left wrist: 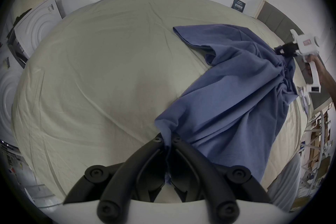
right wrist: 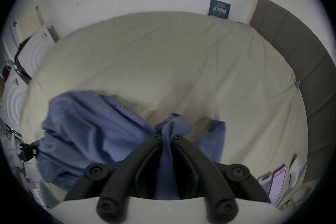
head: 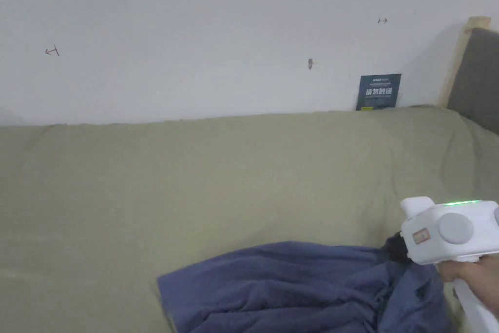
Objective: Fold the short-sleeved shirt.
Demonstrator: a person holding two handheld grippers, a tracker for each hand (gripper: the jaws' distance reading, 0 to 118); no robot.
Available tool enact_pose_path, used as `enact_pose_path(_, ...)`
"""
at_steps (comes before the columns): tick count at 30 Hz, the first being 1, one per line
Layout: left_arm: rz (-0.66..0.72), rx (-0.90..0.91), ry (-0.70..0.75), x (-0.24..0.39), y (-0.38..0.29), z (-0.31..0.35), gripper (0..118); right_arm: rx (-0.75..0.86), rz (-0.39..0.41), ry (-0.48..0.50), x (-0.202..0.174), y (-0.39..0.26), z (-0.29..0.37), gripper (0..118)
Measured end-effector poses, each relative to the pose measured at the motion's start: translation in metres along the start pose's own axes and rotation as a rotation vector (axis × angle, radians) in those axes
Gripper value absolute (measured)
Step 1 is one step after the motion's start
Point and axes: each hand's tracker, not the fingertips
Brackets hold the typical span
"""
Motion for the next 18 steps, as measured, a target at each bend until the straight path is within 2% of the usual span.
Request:
enact_pose_path(6,0.052,0.129,-0.016,-0.008,0.022,0.057,1,0.141,0.015,0.005,0.016,-0.007,0.091,5)
enact_pose_path(7,0.059,0.176,0.009,-0.01,0.028,0.07,1,0.178,0.001,-0.012,0.016,-0.011,0.113,5)
enact_pose_path(14,0.085,0.344,0.1,-0.042,0.06,0.147,1,0.346,-0.076,0.033,0.037,-0.016,0.222,5)
enact_pose_path(18,0.088,0.428,0.126,-0.056,0.077,0.195,1,0.415,-0.102,0.055,0.032,-0.024,0.276,5)
